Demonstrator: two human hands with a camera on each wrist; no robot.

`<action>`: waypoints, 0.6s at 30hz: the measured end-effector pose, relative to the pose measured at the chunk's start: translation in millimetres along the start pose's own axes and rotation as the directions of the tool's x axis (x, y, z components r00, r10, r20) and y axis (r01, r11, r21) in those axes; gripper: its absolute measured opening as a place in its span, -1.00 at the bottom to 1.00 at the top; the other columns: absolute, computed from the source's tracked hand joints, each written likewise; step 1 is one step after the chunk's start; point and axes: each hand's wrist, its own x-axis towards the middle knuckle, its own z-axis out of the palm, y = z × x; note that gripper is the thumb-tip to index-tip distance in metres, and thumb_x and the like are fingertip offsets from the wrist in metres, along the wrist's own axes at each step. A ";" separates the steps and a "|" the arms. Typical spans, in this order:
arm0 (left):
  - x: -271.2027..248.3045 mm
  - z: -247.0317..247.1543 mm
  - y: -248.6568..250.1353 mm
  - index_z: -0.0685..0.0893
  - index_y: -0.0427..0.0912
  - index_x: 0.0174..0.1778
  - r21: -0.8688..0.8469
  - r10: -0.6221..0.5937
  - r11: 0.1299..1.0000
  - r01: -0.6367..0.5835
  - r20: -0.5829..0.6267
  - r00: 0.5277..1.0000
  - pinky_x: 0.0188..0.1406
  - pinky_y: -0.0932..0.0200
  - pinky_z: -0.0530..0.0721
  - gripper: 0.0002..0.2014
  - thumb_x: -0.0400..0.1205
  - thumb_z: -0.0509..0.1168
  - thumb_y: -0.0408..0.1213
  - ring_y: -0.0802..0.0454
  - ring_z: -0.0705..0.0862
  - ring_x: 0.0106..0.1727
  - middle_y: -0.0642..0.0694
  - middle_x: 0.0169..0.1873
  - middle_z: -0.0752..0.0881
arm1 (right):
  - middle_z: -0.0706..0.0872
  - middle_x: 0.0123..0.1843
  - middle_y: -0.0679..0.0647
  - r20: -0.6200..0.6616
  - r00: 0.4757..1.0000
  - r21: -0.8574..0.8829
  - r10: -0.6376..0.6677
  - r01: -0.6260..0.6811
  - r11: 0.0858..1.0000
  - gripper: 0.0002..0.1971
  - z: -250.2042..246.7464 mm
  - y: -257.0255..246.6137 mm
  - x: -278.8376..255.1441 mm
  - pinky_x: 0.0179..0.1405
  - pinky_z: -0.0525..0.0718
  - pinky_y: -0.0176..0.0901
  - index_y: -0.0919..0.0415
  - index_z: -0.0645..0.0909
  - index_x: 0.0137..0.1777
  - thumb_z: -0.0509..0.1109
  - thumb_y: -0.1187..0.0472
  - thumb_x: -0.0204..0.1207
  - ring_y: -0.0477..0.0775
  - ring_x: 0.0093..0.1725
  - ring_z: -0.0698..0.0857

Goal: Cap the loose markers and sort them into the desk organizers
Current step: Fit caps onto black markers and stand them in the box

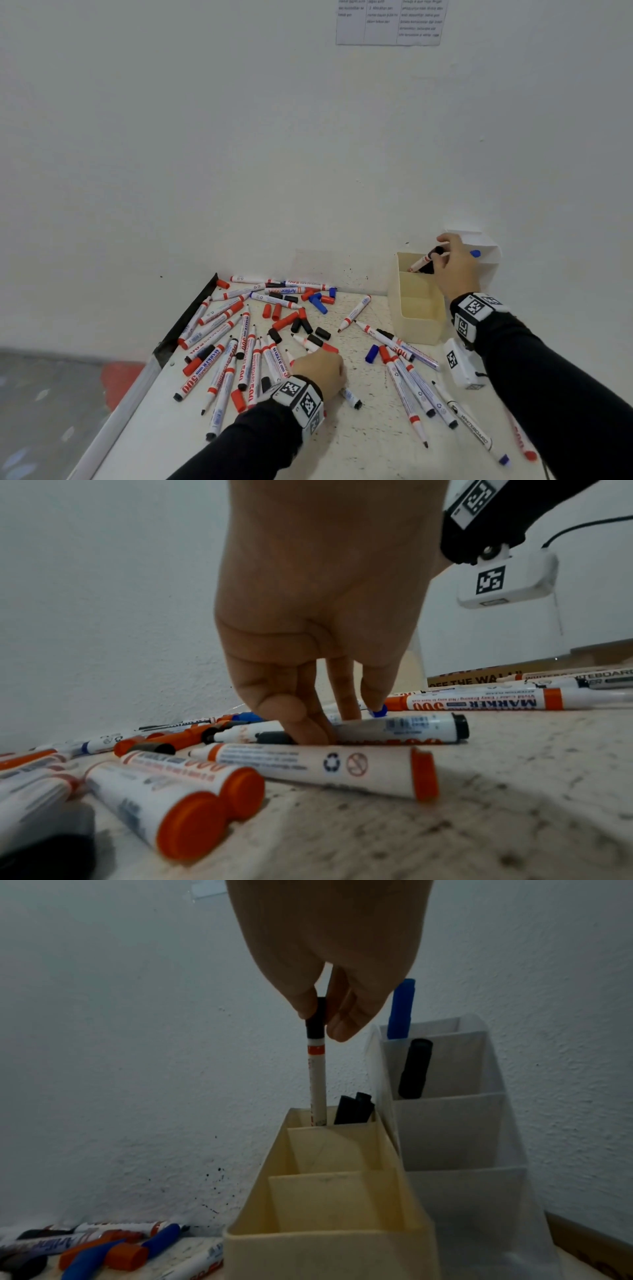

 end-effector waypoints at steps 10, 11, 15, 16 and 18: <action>5.3 7.4 -13.3 0.55 -0.06 -0.04 -0.385 -0.145 0.916 0.113 -0.054 0.988 0.05 0.19 0.63 -0.90 0.56 0.29 -0.23 0.03 0.62 -0.01 -0.09 0.07 0.62 | 0.68 0.17 0.32 0.092 0.994 -0.263 0.065 -0.038 0.964 -0.71 29.9 22.0 8.5 0.23 0.55 0.07 0.31 0.53 0.28 0.19 0.42 0.59 0.35 0.20 0.62; 6.3 6.7 -15.9 0.52 -0.04 -0.14 -0.442 -0.165 0.889 0.119 -0.065 0.984 0.00 0.23 0.63 -0.93 0.54 0.29 -0.27 0.05 0.60 -0.06 -0.08 0.03 0.62 | 0.65 0.22 0.30 0.140 0.986 -0.334 0.095 -0.044 0.942 -0.68 32.0 24.3 9.0 0.26 0.54 0.10 0.28 0.52 0.31 0.17 0.42 0.59 0.36 0.22 0.59; 8.5 0.1 -26.2 0.56 -0.09 -0.14 -0.619 -0.247 0.775 0.129 -0.108 0.963 0.00 0.20 0.69 -0.98 0.56 0.27 -0.30 0.04 0.64 -0.06 -0.04 -0.10 0.62 | 0.49 0.41 0.17 0.323 0.910 -0.602 0.260 -0.014 0.799 -0.55 36.8 29.9 10.4 0.34 0.44 0.10 0.13 0.36 0.43 0.12 0.36 0.54 0.38 0.31 0.48; 7.7 -3.2 -28.6 0.56 -0.08 -0.16 -0.652 -0.253 0.749 0.112 -0.126 0.959 0.02 0.17 0.70 -0.98 0.56 0.27 -0.29 0.04 0.65 -0.06 0.01 -0.16 0.60 | 0.44 0.45 0.14 0.332 0.900 -0.630 0.282 -0.011 0.776 -0.53 38.0 30.5 10.9 0.36 0.40 0.09 0.12 0.33 0.45 0.14 0.34 0.53 0.37 0.34 0.44; 7.2 -8.7 -33.8 0.51 -0.04 -0.20 -0.718 -0.267 0.692 0.075 -0.159 0.950 0.00 0.12 0.74 -0.89 0.55 0.31 -0.31 0.04 0.66 -0.12 0.04 -0.20 0.57 | 0.39 0.45 0.16 0.295 0.922 -0.583 0.251 -0.034 0.811 -0.58 41.0 27.5 8.6 0.40 0.35 0.10 0.17 0.39 0.37 0.19 0.33 0.50 0.33 0.39 0.39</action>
